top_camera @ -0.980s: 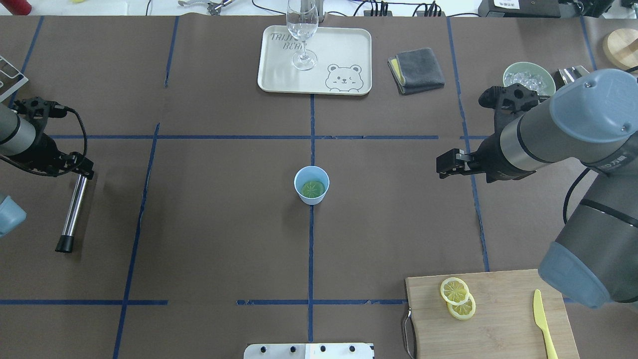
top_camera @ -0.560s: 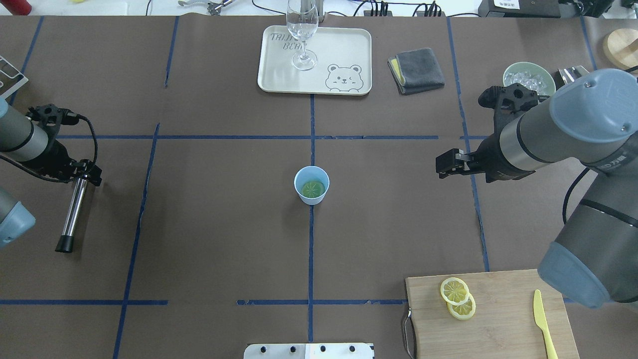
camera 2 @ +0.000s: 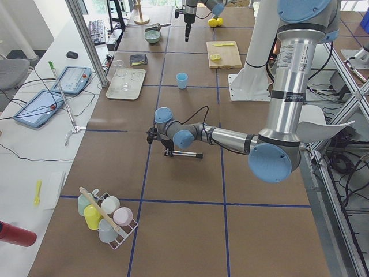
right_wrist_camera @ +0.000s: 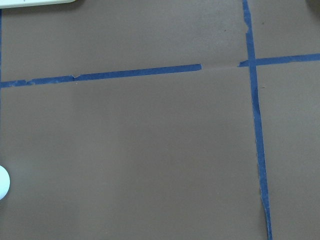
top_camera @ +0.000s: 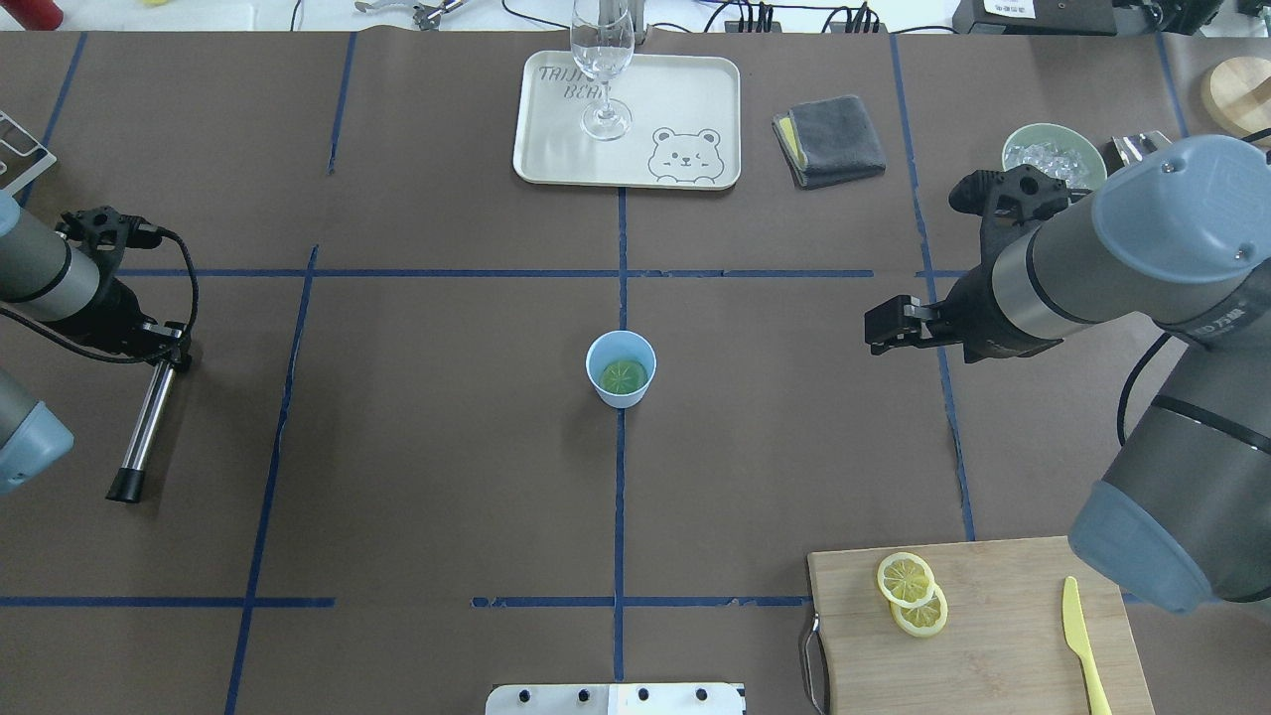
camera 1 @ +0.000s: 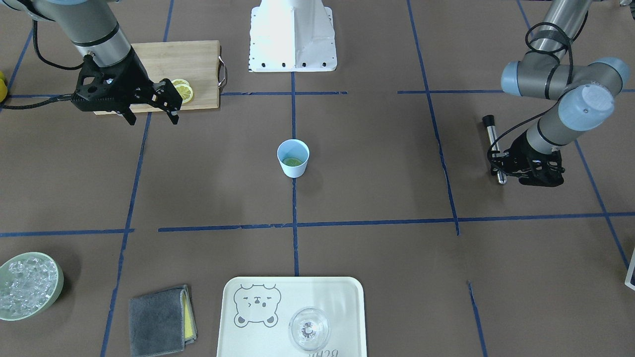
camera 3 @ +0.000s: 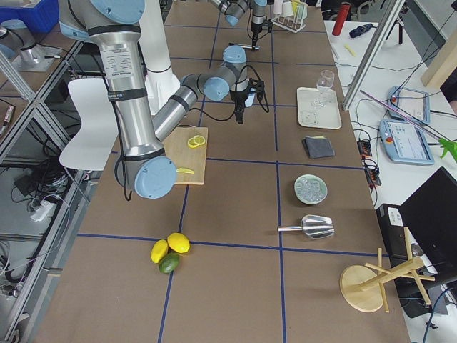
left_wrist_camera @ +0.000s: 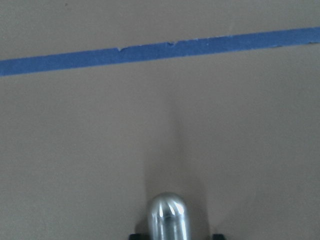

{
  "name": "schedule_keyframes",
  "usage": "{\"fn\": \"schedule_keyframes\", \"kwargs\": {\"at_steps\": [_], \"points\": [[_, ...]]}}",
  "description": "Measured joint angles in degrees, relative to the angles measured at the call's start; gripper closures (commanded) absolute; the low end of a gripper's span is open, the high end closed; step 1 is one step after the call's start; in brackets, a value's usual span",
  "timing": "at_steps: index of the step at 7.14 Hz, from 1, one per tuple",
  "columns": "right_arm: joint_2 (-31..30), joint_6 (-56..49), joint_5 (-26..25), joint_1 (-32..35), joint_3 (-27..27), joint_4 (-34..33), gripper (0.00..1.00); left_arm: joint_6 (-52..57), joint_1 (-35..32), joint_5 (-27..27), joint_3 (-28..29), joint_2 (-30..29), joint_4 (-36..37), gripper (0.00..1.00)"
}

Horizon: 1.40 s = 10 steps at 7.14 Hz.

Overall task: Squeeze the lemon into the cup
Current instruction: 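Grasp the steel muddler with the left gripper and lift it toward the cup, then insert the muddler into the blue cup with the left gripper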

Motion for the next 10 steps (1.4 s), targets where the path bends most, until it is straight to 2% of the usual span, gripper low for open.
{"fn": "schedule_keyframes", "kwargs": {"at_steps": [2, 4, 5, 6, 8, 10], "points": [[0.04, 0.03, -0.01, 0.00, 0.12, 0.00, 0.00, -0.15, 0.03, 0.01, -7.06, -0.89, 2.62, 1.00], [-0.05, -0.01, -0.02, 0.08, 0.32, 0.00, 0.00, -0.65, 2.47, 2.24, -14.96, -9.88, 15.30, 1.00], [-0.19, -0.03, -0.01, 0.13, 0.40, 0.00, 0.00, -1.46, 5.67, 6.82, -18.32, -15.20, 20.98, 1.00], [-0.35, -0.03, 0.02, 0.15, 0.42, 0.00, 0.00, -2.38, 8.37, 9.76, -19.90, -19.68, 23.45, 1.00], [-0.68, 0.10, 0.14, 0.17, 0.43, 0.00, 0.00, -3.01, 12.34, 11.76, -20.29, -26.69, 22.10, 1.00], [-1.64, 0.21, 0.44, 0.26, 0.39, 0.00, 0.00, -6.11, 13.98, 13.70, -18.21, -27.94, 7.38, 1.00]]}}
